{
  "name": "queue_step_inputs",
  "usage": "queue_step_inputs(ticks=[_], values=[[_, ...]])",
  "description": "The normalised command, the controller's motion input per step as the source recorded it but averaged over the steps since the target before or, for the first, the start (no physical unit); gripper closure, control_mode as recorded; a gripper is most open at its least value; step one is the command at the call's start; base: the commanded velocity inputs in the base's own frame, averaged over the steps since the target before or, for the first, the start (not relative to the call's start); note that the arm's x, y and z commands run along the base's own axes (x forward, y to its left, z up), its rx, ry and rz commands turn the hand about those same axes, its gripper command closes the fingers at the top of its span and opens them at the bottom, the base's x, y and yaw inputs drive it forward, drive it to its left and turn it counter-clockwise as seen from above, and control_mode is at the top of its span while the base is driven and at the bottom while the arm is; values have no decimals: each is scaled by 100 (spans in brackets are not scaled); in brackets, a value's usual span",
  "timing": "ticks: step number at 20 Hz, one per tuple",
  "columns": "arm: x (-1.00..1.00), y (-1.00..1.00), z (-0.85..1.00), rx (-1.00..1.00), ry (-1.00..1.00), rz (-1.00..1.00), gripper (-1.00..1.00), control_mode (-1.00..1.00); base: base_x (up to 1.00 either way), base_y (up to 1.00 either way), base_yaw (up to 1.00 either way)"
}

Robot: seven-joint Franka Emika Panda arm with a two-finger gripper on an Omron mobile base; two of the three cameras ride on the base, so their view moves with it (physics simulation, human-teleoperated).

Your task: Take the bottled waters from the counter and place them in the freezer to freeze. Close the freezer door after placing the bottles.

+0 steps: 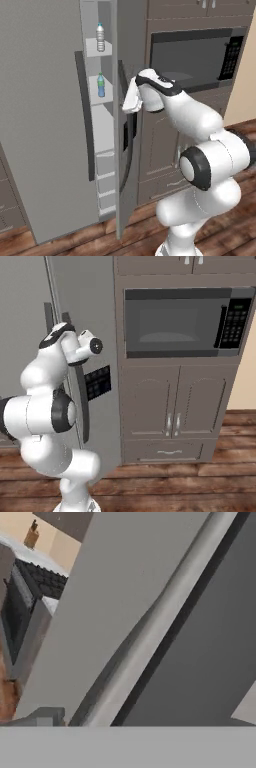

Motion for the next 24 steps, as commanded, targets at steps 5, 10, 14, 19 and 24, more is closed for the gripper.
queue_step_inputs(ticks=[5, 10, 14, 19, 24], values=[[67, 85, -7, 5, -2, -38, -100, -100, 0, 0, 0], [90, 13, -12, 9, 8, 0, -100, -100, 0, 0, 0], [100, 3, -16, 10, 13, 0, -100, -100, 0, 0, 0], [100, 20, -16, 9, 17, -7, -100, -100, 0, 0, 0], [100, 64, -23, 0, 11, -16, -100, -100, 0, 0, 0]])
